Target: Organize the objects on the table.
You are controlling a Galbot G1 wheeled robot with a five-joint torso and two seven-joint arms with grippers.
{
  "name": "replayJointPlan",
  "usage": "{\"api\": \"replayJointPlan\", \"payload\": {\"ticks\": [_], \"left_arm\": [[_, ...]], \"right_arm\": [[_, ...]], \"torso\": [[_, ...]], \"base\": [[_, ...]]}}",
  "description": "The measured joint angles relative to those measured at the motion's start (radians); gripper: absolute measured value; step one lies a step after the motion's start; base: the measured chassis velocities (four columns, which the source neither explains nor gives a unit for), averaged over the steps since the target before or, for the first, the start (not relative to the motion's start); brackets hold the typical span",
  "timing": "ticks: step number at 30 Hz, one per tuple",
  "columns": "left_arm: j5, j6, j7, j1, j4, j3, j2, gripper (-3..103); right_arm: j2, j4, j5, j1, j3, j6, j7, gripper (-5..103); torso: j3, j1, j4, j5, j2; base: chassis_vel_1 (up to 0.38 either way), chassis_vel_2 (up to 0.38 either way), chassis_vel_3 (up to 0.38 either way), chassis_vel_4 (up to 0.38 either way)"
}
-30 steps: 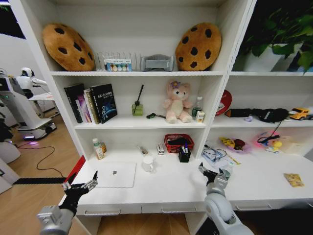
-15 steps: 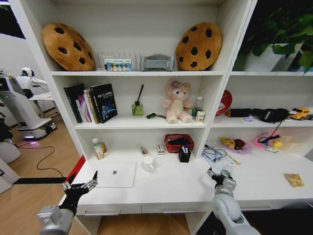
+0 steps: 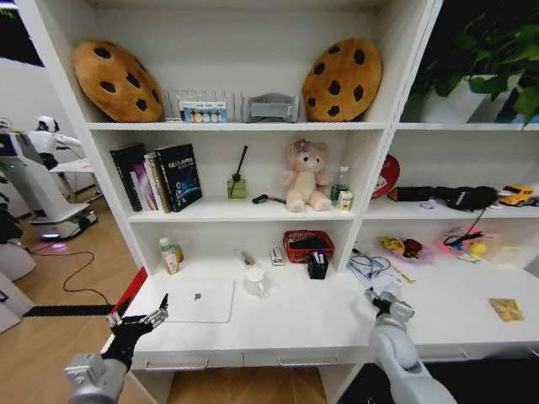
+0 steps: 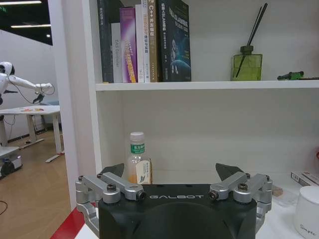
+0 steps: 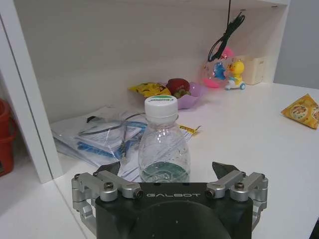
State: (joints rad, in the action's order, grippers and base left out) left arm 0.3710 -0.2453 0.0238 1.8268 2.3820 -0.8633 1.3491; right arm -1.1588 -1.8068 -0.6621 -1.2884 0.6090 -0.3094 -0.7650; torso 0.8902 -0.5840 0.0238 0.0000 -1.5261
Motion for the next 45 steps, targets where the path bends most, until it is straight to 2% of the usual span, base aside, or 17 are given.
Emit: {"api": "replayJointPlan", "payload": {"ticks": [5,10,14,15,16,17,20,23,25,26,28,29,30,34,35,39,45], "left_arm": [[0.000,0.000,0.000,0.000,0.000,0.000,0.000,100],[0.000,0.000,0.000,0.000,0.000,0.000,0.000,100],[0.000,0.000,0.000,0.000,0.000,0.000,0.000,100],[0.000,0.000,0.000,0.000,0.000,0.000,0.000,100],[0.000,0.000,0.000,0.000,0.000,0.000,0.000,100],[0.000,0.000,0.000,0.000,0.000,0.000,0.000,100],[0.000,0.000,0.000,0.000,0.000,0.000,0.000,100],[0.000,0.000,0.000,0.000,0.000,0.000,0.000,100],[0.000,0.000,0.000,0.000,0.000,0.000,0.000,100],[0.000,0.000,0.000,0.000,0.000,0.000,0.000,100],[0.000,0.000,0.000,0.000,0.000,0.000,0.000,100],[0.000,0.000,0.000,0.000,0.000,0.000,0.000,100],[0.000,0.000,0.000,0.000,0.000,0.000,0.000,100],[0.000,0.000,0.000,0.000,0.000,0.000,0.000,100],[0.000,0.000,0.000,0.000,0.000,0.000,0.000,100],[0.000,0.000,0.000,0.000,0.000,0.000,0.000,100],[0.000,0.000,0.000,0.000,0.000,0.000,0.000,100]], "right_arm": [[0.003,0.054,0.007,0.026,0.016,0.011,0.019,101],[0.007,0.094,0.023,0.041,0.027,0.028,0.052,84],[0.002,0.100,0.024,0.046,0.025,0.034,0.058,79],[0.000,0.102,0.024,0.047,0.024,0.035,0.059,68],[-0.001,0.102,0.024,0.047,0.023,0.036,0.059,62],[-0.001,0.102,0.024,0.047,0.023,0.036,0.059,62],[-0.002,0.075,0.029,0.037,0.022,0.040,0.074,46],[0.005,0.031,0.030,0.022,0.022,0.037,0.094,42],[0.037,-0.055,0.017,-0.006,0.027,0.010,0.153,36],[0.037,-0.055,0.017,-0.006,0.027,0.010,0.153,36],[0.094,-0.147,0.012,-0.033,0.048,-0.044,0.273,33],[0.094,-0.147,0.012,-0.033,0.048,-0.044,0.273,33],[0.121,-0.186,0.012,-0.042,0.055,-0.071,0.334,27],[0.165,-0.250,0.025,-0.040,0.041,-0.091,0.411,25],[0.191,-0.341,0.040,-0.065,0.032,-0.096,0.510,25],[0.193,-0.403,0.037,-0.103,0.033,-0.109,0.522,25],[0.155,-0.576,0.040,-0.232,0.047,-0.183,0.487,25]], "torso": [[0.000,0.000,0.0000,0.0001,0.000],[0.000,0.000,0.0000,0.0001,0.000],[0.000,0.000,0.0000,0.0001,0.000],[0.000,0.000,0.0000,0.0000,0.000],[0.000,0.000,0.0000,0.0000,0.000],[0.000,0.000,0.0000,0.0000,0.000],[0.000,0.000,0.0001,0.0002,0.000],[0.000,0.000,0.0001,0.0002,0.000],[0.000,0.000,0.0000,0.0002,0.000],[0.000,0.000,0.0000,0.0002,0.000],[0.000,0.000,0.0000,-0.0006,0.000],[0.000,0.000,0.0000,-0.0006,0.000],[0.000,0.000,0.0003,-0.0004,0.000],[0.000,0.000,-0.0001,-0.0001,0.000],[0.000,0.000,-0.0003,-0.0001,0.000],[0.000,0.000,0.0000,0.0000,0.000],[0.000,0.000,0.0002,-0.0001,0.000]], "base": [[0.000,0.000,0.000,0.000],[0.000,0.000,0.000,0.000],[0.000,0.000,0.000,0.000],[0.000,0.000,0.000,0.000],[0.000,0.000,0.000,0.000],[0.000,0.000,0.000,0.000],[0.000,0.000,0.000,0.000],[0.000,0.000,0.000,0.000],[0.000,0.000,0.000,0.000],[0.000,0.000,0.000,0.000],[0.000,0.000,0.000,0.000],[0.000,0.000,0.000,0.000],[0.000,0.000,0.000,0.000],[0.000,0.000,0.000,0.000],[0.000,0.000,0.000,0.000],[0.000,0.000,0.000,0.000],[0.000,0.000,0.000,0.000]]}}
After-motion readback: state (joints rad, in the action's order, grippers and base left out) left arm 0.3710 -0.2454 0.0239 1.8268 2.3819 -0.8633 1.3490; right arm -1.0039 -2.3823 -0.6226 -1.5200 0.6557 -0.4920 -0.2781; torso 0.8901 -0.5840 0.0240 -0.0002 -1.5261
